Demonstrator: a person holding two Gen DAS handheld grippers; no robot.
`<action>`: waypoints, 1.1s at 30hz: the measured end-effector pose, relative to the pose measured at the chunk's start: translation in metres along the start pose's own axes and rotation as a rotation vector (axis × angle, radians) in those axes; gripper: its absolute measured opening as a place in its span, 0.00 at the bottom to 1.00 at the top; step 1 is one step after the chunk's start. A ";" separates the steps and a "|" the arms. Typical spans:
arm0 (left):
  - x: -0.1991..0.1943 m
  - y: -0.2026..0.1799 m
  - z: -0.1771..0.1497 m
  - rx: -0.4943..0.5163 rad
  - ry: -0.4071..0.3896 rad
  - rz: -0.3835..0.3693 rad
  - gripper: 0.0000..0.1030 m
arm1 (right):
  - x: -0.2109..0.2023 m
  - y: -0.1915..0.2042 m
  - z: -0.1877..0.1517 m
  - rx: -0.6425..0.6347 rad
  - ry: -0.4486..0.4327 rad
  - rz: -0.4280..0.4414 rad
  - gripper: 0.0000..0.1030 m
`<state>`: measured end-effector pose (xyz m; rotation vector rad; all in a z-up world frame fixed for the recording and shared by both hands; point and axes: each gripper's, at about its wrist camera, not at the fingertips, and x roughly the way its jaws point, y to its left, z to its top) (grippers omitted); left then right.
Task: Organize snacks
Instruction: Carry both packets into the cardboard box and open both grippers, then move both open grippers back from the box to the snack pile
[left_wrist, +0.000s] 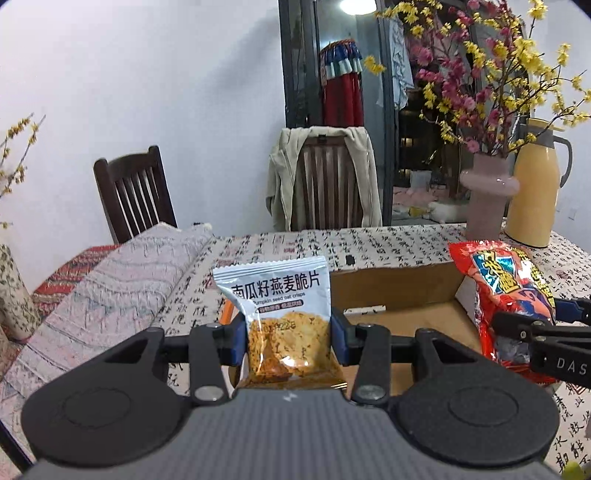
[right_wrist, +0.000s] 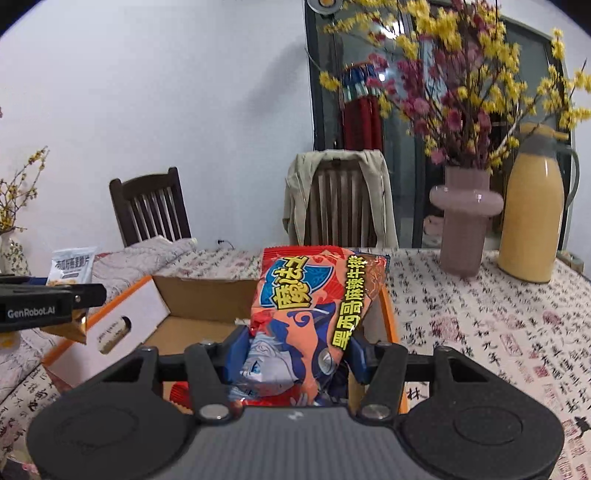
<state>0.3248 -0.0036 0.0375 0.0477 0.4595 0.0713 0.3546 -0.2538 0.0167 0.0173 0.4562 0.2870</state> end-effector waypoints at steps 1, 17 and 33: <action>0.002 0.000 -0.001 0.000 0.005 -0.001 0.43 | 0.003 -0.001 -0.002 -0.001 0.009 0.000 0.53; -0.019 0.009 -0.003 -0.077 -0.079 -0.003 1.00 | -0.008 -0.011 -0.008 0.059 -0.045 -0.017 1.00; -0.051 0.007 0.004 -0.052 -0.105 0.016 1.00 | -0.048 0.004 0.003 0.004 -0.118 -0.030 1.00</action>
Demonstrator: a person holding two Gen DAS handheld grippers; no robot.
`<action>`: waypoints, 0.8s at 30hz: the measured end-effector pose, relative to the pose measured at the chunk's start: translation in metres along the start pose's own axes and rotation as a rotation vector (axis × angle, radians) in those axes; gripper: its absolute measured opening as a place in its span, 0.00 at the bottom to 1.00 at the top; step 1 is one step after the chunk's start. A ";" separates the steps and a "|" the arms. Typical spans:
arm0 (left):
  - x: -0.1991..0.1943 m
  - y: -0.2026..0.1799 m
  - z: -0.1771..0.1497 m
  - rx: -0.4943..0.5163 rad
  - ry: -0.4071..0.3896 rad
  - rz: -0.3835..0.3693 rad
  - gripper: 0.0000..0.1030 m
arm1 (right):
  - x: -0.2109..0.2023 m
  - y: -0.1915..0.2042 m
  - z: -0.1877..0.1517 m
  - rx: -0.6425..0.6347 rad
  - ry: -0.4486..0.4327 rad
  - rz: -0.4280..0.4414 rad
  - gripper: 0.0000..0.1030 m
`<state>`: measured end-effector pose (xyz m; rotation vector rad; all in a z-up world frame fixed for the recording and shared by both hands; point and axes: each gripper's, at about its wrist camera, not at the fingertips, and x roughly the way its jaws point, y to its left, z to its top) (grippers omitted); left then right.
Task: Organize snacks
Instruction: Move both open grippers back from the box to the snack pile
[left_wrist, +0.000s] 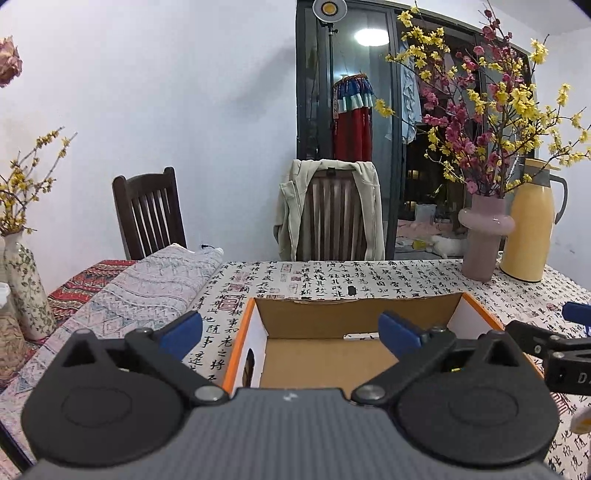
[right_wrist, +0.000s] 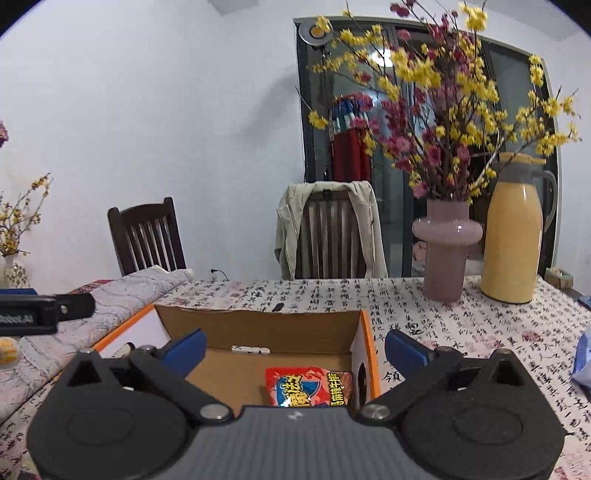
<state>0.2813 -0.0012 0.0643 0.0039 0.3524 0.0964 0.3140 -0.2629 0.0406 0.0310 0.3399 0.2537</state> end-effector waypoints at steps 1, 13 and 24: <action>-0.004 0.001 0.000 -0.002 -0.001 -0.001 1.00 | -0.005 0.001 0.000 -0.004 -0.003 0.001 1.00; -0.064 0.003 -0.012 -0.003 -0.013 -0.001 1.00 | -0.067 0.013 -0.016 -0.021 -0.002 0.002 1.00; -0.115 0.011 -0.040 -0.034 -0.007 -0.021 1.00 | -0.123 0.019 -0.049 0.001 0.013 -0.001 1.00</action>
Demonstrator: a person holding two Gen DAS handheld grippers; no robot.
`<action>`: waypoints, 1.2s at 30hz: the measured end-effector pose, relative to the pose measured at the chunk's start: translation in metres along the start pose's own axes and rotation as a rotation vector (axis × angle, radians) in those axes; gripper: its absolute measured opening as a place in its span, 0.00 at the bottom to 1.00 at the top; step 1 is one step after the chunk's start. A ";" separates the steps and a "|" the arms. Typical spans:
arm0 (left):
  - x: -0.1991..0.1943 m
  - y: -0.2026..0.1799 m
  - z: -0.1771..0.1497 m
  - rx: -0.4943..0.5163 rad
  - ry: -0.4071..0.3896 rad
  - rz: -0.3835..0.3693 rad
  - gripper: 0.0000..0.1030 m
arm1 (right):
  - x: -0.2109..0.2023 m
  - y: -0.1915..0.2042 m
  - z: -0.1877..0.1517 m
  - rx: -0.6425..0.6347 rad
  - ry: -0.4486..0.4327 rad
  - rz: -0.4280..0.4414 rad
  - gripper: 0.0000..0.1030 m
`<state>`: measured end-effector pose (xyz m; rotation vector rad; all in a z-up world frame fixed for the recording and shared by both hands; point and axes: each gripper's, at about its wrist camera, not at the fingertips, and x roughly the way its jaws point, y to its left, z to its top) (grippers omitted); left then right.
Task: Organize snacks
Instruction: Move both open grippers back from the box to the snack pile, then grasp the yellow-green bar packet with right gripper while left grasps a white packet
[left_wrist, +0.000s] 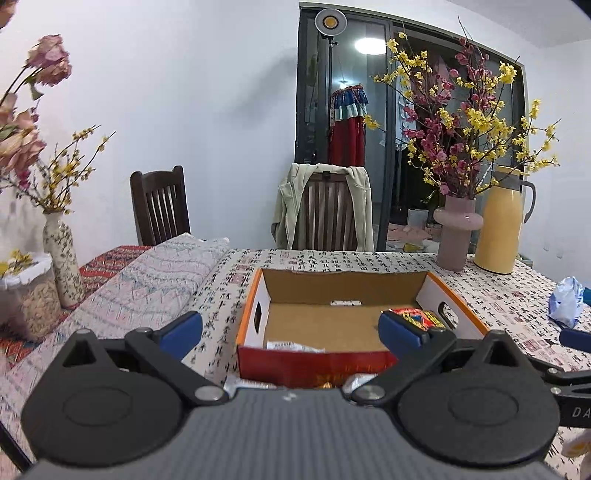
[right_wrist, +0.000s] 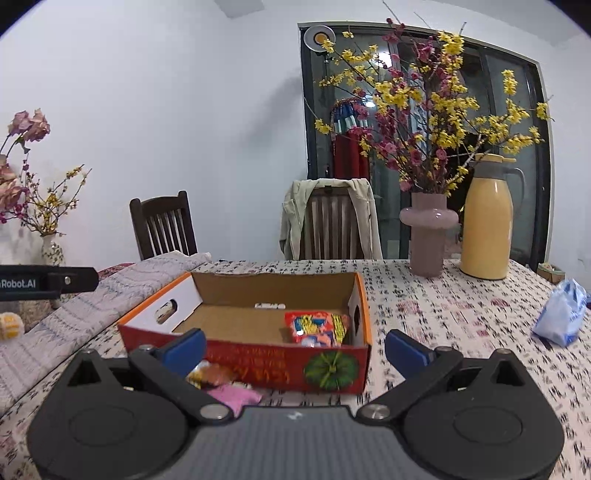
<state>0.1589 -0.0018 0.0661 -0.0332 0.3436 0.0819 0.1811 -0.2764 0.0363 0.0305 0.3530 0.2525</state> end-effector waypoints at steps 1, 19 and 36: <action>-0.005 0.002 -0.003 -0.004 -0.001 0.000 1.00 | -0.005 0.000 -0.003 0.005 0.001 0.004 1.00; -0.055 0.043 -0.100 -0.034 0.110 -0.001 1.00 | -0.068 -0.011 -0.084 -0.001 0.119 -0.042 1.00; -0.048 0.039 -0.105 -0.040 0.157 -0.007 1.00 | -0.024 -0.013 -0.095 -0.027 0.214 -0.076 0.60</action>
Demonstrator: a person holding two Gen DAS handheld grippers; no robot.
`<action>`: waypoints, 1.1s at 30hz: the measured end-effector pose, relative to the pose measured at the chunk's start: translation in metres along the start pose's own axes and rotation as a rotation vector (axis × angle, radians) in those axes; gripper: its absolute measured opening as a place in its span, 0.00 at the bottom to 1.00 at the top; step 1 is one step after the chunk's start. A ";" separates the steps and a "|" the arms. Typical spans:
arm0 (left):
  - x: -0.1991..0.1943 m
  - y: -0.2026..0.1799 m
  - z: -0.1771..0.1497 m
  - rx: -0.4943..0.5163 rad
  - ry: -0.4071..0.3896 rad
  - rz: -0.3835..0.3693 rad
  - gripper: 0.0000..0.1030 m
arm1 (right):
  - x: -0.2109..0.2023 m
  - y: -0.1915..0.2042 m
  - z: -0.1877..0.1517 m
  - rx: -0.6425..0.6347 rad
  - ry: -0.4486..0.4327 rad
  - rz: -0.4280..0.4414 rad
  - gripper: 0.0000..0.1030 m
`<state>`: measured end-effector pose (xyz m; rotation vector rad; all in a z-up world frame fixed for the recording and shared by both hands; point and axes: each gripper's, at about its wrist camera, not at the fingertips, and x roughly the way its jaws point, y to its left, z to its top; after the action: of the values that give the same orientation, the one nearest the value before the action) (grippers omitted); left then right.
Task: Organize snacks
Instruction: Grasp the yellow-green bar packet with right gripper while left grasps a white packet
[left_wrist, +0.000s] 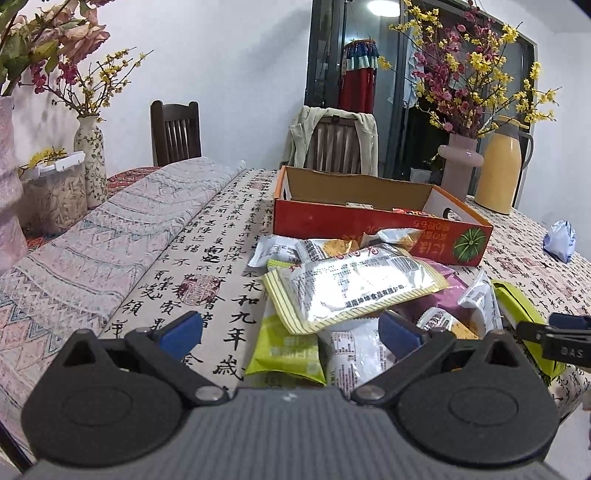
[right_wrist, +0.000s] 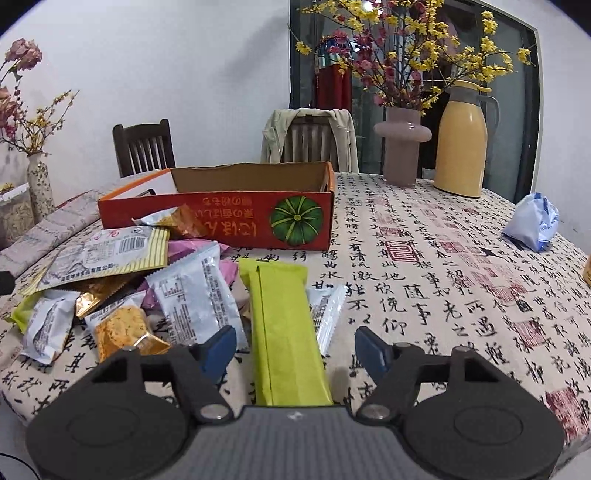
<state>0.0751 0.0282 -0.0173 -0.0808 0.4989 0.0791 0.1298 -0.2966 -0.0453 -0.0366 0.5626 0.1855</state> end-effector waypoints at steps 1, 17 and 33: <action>0.000 -0.001 0.000 0.000 0.004 -0.002 1.00 | 0.003 0.000 0.000 -0.003 0.006 -0.001 0.55; 0.022 -0.026 -0.012 -0.013 0.124 -0.017 0.95 | -0.022 0.008 -0.012 -0.010 -0.095 -0.013 0.34; 0.024 -0.050 -0.012 0.049 0.136 -0.063 0.40 | -0.032 0.008 -0.017 0.000 -0.117 0.009 0.34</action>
<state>0.0948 -0.0212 -0.0368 -0.0538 0.6339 -0.0004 0.0930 -0.2956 -0.0422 -0.0230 0.4464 0.1955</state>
